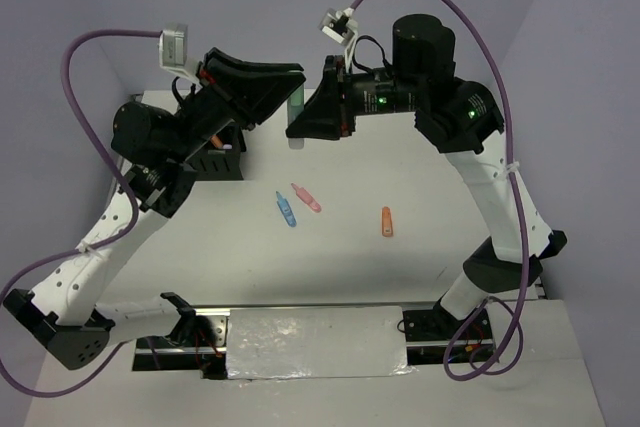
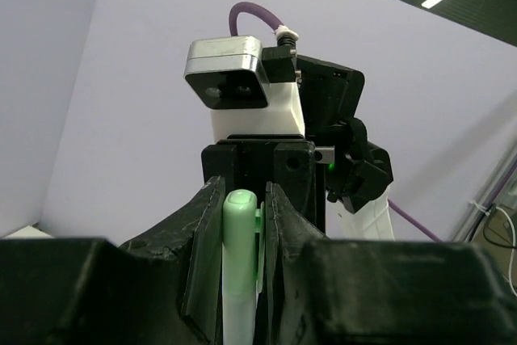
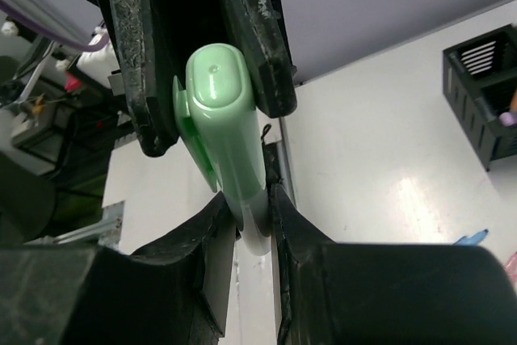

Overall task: Sort the stationery into containers
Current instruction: Close the pen cap on the pen.

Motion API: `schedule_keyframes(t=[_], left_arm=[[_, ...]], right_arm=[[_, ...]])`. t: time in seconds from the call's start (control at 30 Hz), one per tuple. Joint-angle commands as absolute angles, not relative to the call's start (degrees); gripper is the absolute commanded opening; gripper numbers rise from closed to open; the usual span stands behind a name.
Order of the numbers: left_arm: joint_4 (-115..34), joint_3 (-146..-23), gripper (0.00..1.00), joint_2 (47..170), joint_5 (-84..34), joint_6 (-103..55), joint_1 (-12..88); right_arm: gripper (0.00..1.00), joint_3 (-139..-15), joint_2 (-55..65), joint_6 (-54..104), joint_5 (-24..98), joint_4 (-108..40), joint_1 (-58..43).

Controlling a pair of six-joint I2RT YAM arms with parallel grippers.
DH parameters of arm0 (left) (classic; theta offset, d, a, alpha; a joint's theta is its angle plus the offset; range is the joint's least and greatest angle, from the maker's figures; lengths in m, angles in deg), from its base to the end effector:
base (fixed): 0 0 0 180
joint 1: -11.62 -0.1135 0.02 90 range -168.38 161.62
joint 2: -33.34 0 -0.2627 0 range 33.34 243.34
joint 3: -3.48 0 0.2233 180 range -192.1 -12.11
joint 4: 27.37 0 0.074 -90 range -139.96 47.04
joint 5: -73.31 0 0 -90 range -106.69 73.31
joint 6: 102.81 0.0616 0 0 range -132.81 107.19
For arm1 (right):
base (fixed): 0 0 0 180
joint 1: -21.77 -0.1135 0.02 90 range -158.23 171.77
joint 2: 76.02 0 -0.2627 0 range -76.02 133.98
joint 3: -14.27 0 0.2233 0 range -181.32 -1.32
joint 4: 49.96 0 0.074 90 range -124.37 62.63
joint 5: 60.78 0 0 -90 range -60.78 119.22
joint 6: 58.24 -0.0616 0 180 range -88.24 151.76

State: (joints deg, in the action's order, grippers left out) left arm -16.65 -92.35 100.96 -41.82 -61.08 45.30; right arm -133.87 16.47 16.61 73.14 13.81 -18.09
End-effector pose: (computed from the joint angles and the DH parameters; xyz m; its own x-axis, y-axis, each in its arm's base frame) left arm 0.1667 -0.1425 0.5435 -0.2318 -0.6575 -0.7169 0.9074 0.1195 -0.4029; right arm 0.1834 0.2088 0.5436 -0.3631 -0.0579 -0.9300 -0.9261 0.1325 0.3533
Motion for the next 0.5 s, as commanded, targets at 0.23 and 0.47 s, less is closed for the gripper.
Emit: schedule_keyframes(t=[0.23, 0.47], left_arm=[[-53.91, -98.81, 0.00, 103.39, -47.38, -49.38, 50.56], [-57.20, -107.73, 0.28, 108.14, -49.38, -48.41, 47.84]], right_arm=[[0.00, -117.45, 4.69, 11.64, 70.70, -22.06, -13.65], [0.00, -110.22, 0.89, 14.53, 72.90, -18.56, -13.83]])
